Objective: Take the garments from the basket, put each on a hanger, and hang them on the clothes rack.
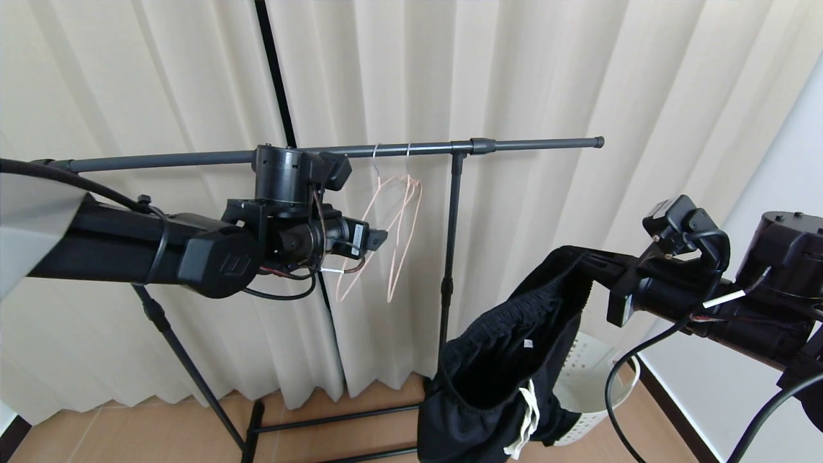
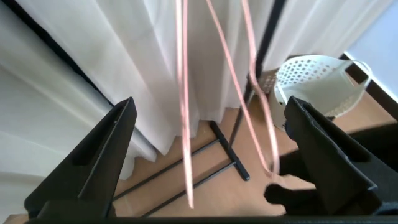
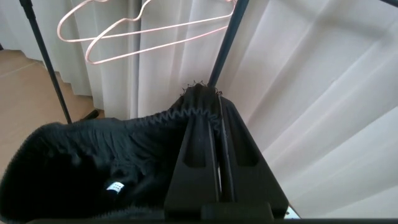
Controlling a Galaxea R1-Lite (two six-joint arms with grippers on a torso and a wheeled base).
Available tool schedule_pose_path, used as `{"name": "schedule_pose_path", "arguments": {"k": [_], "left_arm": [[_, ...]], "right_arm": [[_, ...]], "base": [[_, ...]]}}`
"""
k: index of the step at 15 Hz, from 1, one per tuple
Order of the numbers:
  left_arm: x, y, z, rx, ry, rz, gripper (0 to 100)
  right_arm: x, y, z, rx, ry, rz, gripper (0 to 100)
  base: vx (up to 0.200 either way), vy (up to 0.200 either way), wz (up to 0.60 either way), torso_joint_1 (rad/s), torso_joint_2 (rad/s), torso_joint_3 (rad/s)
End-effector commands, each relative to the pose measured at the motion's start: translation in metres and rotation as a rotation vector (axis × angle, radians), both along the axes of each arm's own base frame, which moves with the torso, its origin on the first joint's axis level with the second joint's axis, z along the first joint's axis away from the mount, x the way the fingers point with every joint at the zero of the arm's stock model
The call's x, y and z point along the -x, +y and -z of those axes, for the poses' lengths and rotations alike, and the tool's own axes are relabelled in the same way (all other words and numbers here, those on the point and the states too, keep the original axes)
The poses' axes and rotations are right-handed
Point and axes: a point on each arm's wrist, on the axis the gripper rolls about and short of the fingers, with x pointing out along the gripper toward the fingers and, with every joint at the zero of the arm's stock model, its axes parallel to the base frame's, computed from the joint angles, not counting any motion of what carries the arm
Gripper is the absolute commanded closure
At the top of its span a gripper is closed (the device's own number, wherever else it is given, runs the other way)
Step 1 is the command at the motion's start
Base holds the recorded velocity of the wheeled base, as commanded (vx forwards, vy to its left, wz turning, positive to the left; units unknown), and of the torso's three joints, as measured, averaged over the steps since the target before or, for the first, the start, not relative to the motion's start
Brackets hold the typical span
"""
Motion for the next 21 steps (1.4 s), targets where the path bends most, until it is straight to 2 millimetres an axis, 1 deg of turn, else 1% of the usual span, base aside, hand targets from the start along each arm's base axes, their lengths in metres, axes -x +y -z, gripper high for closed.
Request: {"name": "schedule_pose_path", "arguments": {"k": [1,2,5,7,8,13,14,15,21], "left_arm": [[-0.030,0.001,0.025,-0.011,0.031,-0.033,0],[-0.035,0.000,0.028,-0.005,0.030,-0.034,0],[-0.053,-0.009,0.045,0.026,-0.032,-0.035,0],[-0.059,-0.013,0.054,0.029,-0.036,-0.033,0],[-0.061,-0.014,0.058,0.028,-0.031,-0.033,0],[-0.064,-0.013,0.061,0.042,-0.024,-0.044,0],[-0.064,-0.013,0.065,0.049,-0.012,-0.048,0],[-0.065,-0.012,0.066,0.052,-0.008,-0.052,100],[-0.063,-0.012,0.063,0.055,-0.015,-0.053,100]], "right_arm": [[0.000,0.000,0.000,0.000,-0.001,-0.001,100],[0.000,0.000,0.000,0.000,-0.001,-0.001,100],[0.000,0.000,0.001,0.000,0.002,-0.001,100],[0.000,0.000,0.001,0.000,0.002,-0.001,100],[0.000,0.000,0.001,0.001,0.004,-0.001,100],[-0.001,0.000,0.002,0.003,0.006,-0.001,100],[0.000,0.000,0.001,0.002,0.004,-0.001,100],[0.000,0.000,0.001,0.002,0.004,-0.001,100],[0.000,0.000,0.001,0.002,0.004,-0.001,100]], "base": [[0.000,0.000,0.00,0.000,0.00,0.000],[0.000,0.000,0.00,0.000,0.00,0.000],[0.000,0.000,0.00,0.000,0.00,0.000],[0.000,0.000,0.00,0.000,0.00,0.000],[0.000,0.000,0.00,0.000,0.00,0.000],[0.000,0.000,0.00,0.000,0.00,0.000],[0.000,0.000,0.00,0.000,0.00,0.000],[0.000,0.000,0.00,0.000,0.00,0.000],[0.000,0.000,0.00,0.000,0.00,0.000]]}}
